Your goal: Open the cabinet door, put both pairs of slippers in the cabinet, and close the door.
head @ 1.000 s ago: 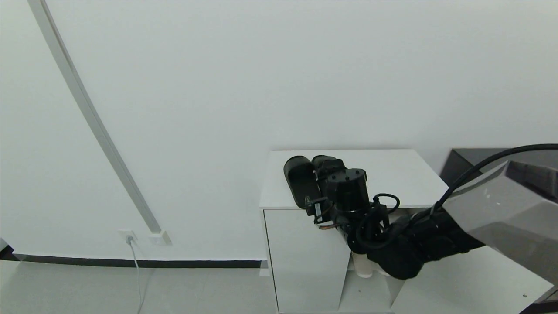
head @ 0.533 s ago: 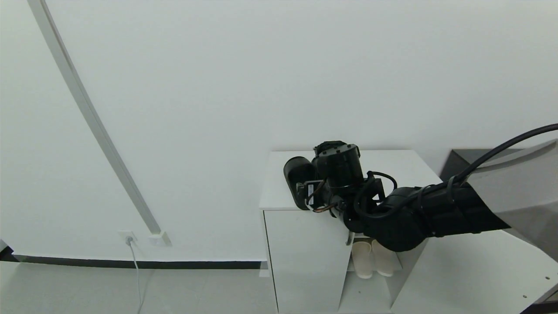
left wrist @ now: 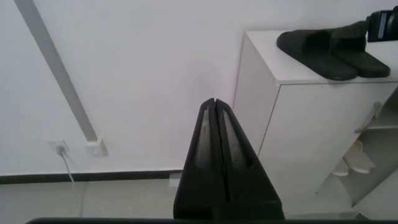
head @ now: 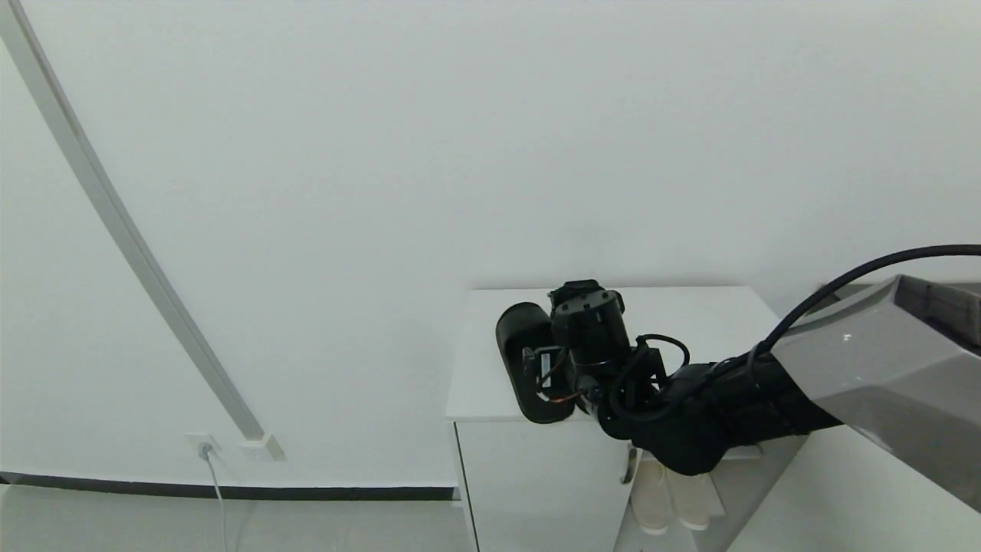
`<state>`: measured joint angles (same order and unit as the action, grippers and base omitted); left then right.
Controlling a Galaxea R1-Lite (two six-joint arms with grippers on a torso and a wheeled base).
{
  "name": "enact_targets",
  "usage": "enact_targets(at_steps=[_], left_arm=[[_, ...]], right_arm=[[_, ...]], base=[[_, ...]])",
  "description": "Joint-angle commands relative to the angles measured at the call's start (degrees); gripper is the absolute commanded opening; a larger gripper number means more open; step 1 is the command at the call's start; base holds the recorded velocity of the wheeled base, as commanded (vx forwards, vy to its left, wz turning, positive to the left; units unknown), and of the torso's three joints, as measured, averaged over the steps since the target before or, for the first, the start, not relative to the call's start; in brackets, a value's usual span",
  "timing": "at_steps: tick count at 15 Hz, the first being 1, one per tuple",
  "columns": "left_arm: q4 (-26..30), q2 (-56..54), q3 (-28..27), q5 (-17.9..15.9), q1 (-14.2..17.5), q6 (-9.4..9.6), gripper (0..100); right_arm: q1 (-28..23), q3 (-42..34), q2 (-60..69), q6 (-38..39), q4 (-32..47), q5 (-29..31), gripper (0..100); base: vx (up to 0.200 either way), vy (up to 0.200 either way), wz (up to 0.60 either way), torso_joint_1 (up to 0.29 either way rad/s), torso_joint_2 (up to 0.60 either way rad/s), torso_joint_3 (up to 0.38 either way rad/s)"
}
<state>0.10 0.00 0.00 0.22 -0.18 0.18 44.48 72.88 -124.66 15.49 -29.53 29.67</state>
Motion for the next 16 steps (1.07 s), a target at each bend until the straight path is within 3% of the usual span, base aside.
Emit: enact_targets(at_steps=[1,8,16], left_arm=[[-0.01,0.09,0.00,0.13,0.01,-0.09,0],[-0.01,0.09,0.00,0.31,0.01,-0.27,0],[-0.01,0.09,0.00,0.40,0.01,-0.36,0]], right_arm=[[-0.19,-1.24,-3.13,-0.03,-2.82,0.12,100],[-2.12,0.60,-10.95,-2.93,-13.45,1.79,100],[-3.53,6.93,-16.23,-4.07,-16.70,2.50,100]], base=[[0.200,0.000,0.00,0.012,0.00,0.002],[0.029,0.000,0.00,0.001,0.00,0.001],[0.000,0.000,0.00,0.000,0.00,0.000]])
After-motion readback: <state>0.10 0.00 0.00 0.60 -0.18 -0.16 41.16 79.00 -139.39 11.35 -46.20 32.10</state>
